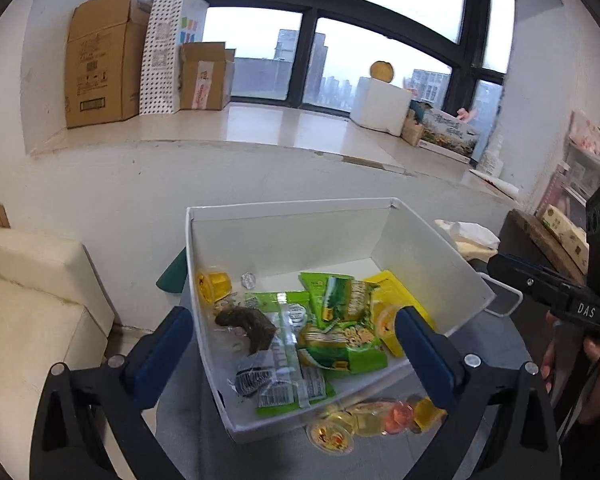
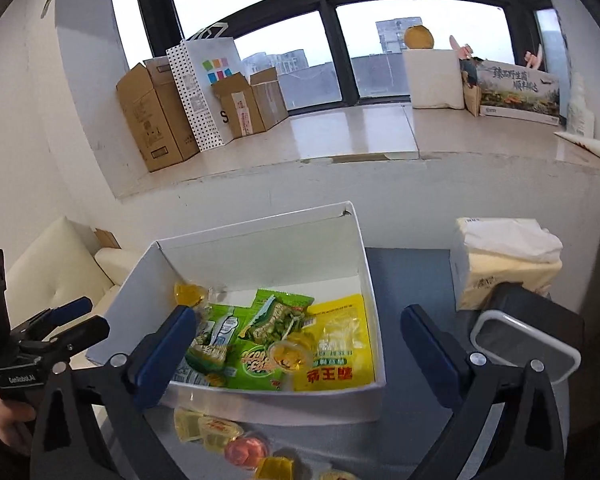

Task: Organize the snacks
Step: 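Grasp a pale green jelly cup with the right gripper while the left gripper grasps a pink jelly cup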

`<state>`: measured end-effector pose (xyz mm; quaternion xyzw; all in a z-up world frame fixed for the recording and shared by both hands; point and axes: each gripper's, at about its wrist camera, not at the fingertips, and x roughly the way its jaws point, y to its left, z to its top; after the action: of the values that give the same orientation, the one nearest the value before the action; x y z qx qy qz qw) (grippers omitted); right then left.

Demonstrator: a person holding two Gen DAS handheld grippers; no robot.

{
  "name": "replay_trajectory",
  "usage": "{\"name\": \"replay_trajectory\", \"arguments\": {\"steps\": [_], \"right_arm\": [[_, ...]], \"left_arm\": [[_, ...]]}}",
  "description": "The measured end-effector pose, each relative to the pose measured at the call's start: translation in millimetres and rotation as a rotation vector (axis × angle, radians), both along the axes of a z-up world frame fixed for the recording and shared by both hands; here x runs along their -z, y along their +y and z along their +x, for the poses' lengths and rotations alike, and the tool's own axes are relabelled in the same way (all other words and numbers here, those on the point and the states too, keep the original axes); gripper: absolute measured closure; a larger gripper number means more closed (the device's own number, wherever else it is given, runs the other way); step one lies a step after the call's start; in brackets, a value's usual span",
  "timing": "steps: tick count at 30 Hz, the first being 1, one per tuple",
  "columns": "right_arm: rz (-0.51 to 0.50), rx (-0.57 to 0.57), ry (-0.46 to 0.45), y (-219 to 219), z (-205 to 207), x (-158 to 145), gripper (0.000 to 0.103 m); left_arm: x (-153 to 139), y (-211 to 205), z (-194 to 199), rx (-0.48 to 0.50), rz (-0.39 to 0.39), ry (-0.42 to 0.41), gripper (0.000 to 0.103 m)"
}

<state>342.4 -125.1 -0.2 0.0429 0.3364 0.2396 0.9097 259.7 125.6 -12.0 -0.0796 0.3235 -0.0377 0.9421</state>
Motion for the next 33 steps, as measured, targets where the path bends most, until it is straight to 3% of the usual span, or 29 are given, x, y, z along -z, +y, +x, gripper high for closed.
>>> {"name": "replay_trajectory", "arguments": {"steps": [7, 10, 17, 22, 31, 33], "right_arm": [[0.06, -0.026, -0.027, -21, -43, -13, 0.0], [0.092, -0.03, -0.031, -38, -73, -13, 0.0], [0.086, 0.049, 0.052, -72, -126, 38, 0.0], [0.083, 0.133, 0.166, -78, -117, 79, 0.0], [0.02, 0.159, 0.22, -43, -77, 101, 0.0], [0.019, 0.164, 0.235, -40, -72, 106, 0.012]], "left_arm": [[-10, -26, -51, 0.052, -0.012, -0.014, 0.0], [-5, -30, -85, 0.043, -0.065, -0.03, 0.0], [29, -48, -146, 0.058, -0.135, 0.01, 0.0], [51, -51, -163, 0.058, -0.146, 0.067, 0.0], [61, -57, -167, 0.067, -0.131, 0.102, 0.0], [63, -58, -166, 0.072, -0.13, 0.108, 0.0]]}}
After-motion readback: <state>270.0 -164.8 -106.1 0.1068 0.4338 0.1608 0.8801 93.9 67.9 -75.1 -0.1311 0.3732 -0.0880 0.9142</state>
